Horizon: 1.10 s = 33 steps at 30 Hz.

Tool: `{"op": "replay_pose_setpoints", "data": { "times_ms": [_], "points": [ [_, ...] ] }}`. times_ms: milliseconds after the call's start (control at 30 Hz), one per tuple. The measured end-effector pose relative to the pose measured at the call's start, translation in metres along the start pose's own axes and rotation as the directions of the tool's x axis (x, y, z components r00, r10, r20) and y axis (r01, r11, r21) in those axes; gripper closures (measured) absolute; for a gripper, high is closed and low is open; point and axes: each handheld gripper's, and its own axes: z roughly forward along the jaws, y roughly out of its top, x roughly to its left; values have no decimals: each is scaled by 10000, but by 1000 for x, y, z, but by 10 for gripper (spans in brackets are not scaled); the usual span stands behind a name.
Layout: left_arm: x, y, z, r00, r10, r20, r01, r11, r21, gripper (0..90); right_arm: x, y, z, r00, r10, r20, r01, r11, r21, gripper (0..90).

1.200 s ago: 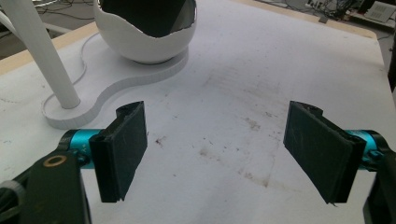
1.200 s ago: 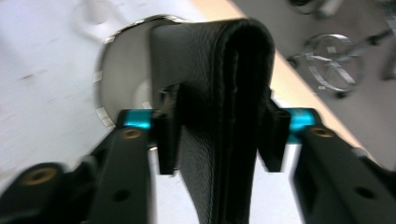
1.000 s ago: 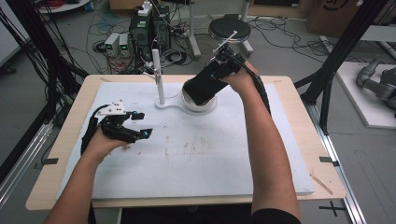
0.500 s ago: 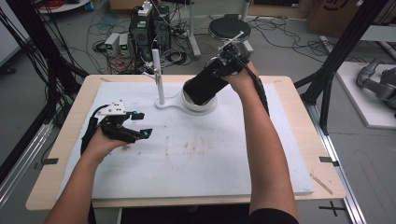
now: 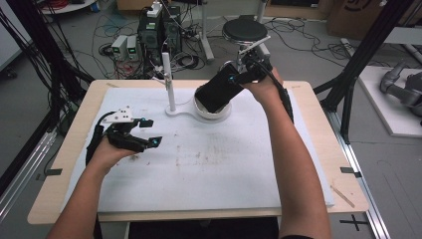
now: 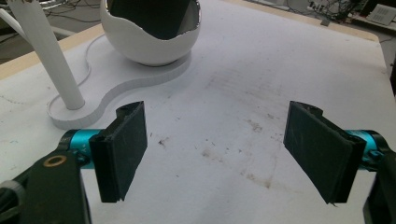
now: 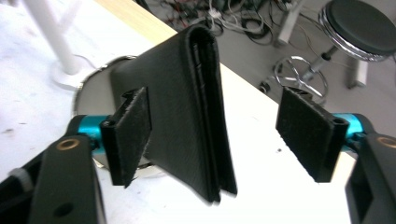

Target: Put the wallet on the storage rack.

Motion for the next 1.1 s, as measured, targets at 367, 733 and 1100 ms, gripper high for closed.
{"op": "replay_pose_setpoints", "data": {
  "times_ms": [367,733,1100],
  "points": [
    [-3,3,-2,9999,128,-96,-130,9997,-192,216,7,-42,-55,9987,131,-499,-212,9862,-1642,209],
    [-2,3,-4,9994,100,-333,-110,9994,-315,216,7,-127,-79,9924,831,-911,-1085,9395,-3249,201],
    [0,-4,-3,9967,-101,-810,65,9990,-444,210,15,-181,-71,9816,1352,-1348,-1778,9044,-3879,188]
  ]
}}
